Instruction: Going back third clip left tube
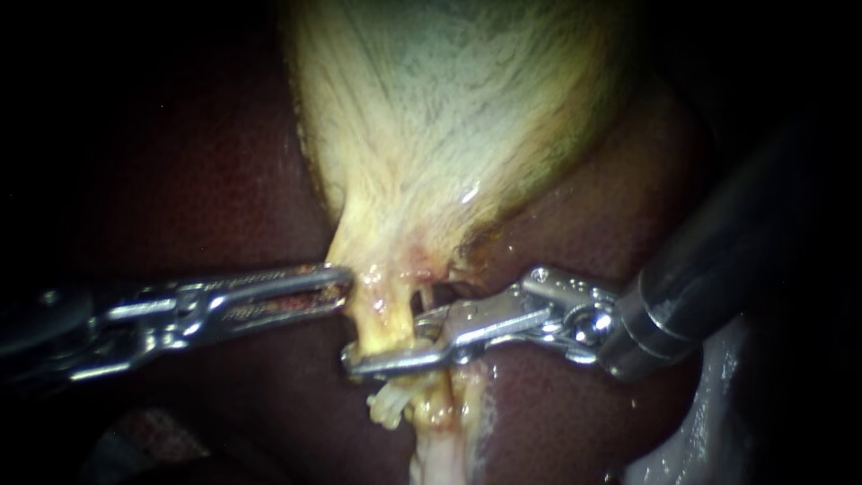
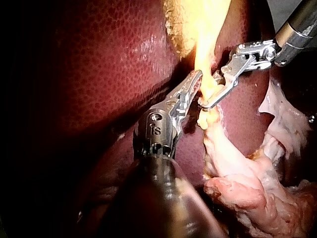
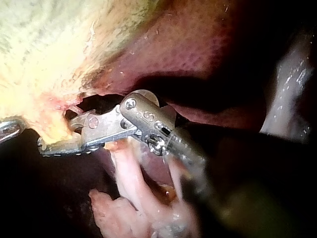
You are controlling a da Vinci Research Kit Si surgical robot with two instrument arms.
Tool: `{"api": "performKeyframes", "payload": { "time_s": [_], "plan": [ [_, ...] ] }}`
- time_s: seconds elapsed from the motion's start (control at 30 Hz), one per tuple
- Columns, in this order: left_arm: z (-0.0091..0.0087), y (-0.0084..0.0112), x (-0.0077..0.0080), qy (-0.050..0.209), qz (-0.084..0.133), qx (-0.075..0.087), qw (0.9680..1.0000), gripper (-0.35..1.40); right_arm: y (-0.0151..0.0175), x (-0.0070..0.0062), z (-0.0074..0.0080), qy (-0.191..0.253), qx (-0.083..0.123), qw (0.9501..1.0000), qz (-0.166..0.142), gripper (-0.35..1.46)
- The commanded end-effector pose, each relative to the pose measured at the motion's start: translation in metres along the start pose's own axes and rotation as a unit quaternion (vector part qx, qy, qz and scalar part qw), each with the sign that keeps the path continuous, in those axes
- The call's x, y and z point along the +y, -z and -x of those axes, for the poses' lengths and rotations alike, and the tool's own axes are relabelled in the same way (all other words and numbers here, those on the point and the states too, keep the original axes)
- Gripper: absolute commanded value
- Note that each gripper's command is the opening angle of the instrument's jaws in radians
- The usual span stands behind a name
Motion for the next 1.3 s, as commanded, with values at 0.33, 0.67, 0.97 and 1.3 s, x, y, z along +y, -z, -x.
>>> {"api": "performKeyframes", "payload": {
  "time_s": [0.33,0.67,0.97,1.3],
  "plan": [
    [0.0,0.0003,-0.0003,0.0,0.0,0.0,1.0,-0.35,0.0,0.0003,-0.0001,0.003,0.004,1.0,0.007,0.04],
    [0.0001,0.0009,-0.0009,0.003,0.0,0.0,1.0,-0.35,0.0004,0.0012,-0.0005,0.071,0.015,0.9968,0.034,0.5],
    [0.0001,0.0012,-0.0012,0.003,0.0,0.0,1.0,-0.35,0.0025,0.0007,-0.0004,0.077,0.017,0.9962,0.038,0.52],
    [0.0,0.0015,-0.001,0.003,-0.001,0.001,1.0,-0.35,0.0075,-0.0016,-0.0007,0.089,0.019,0.9951,0.038,0.52]
  ]
}}
